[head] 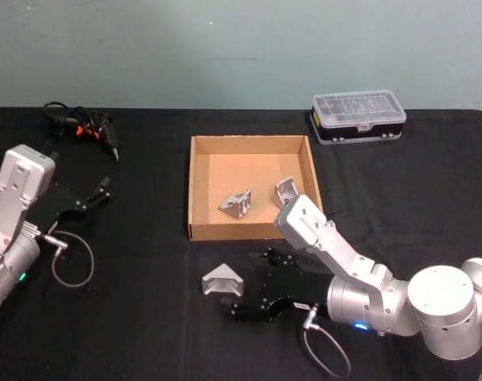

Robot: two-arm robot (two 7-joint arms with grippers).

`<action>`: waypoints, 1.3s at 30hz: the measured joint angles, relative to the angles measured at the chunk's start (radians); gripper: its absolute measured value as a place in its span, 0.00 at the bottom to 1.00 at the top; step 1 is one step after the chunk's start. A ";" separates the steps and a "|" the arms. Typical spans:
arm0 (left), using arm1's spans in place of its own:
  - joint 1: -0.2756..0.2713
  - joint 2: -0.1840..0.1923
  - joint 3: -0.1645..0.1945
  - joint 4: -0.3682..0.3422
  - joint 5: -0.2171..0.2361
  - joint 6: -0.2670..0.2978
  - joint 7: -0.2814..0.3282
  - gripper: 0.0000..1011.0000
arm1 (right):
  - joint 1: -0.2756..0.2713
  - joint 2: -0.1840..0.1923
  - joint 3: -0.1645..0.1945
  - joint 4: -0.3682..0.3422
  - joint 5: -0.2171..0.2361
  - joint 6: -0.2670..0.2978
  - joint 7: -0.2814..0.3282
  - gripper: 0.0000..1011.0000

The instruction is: Use one hand to pick up the angle iron from the table and place it into the box.

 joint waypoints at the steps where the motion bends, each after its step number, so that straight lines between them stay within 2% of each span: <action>1: 0.000 0.000 0.000 0.000 0.000 0.000 0.000 0.99 | 0.002 -0.002 0.000 0.003 0.000 0.000 0.000 0.99; 14: 0.000 0.000 0.000 0.000 0.000 0.000 0.000 0.99 | 0.024 -0.037 -0.005 0.049 -0.015 0.002 -0.003 0.99; 19: 0.000 0.000 0.000 0.000 0.000 0.000 0.000 0.99 | 0.027 -0.040 -0.005 0.053 -0.018 0.005 -0.003 0.92; 34: 0.000 0.000 0.000 0.000 0.000 0.000 0.000 0.99 | 0.020 -0.043 0.002 0.051 -0.021 0.003 -0.004 0.48; 35: 0.000 0.000 0.000 0.000 0.000 0.000 0.000 0.99 | 0.019 -0.043 0.002 0.051 -0.021 0.003 -0.004 0.42; 38: 0.000 0.000 0.000 0.000 0.000 0.000 0.000 0.99 | 0.018 -0.044 0.003 0.050 -0.022 0.002 -0.005 0.34; 39: 0.000 0.000 0.000 0.000 0.000 0.000 0.000 0.99 | 0.017 -0.044 0.004 0.050 -0.022 0.002 -0.005 0.28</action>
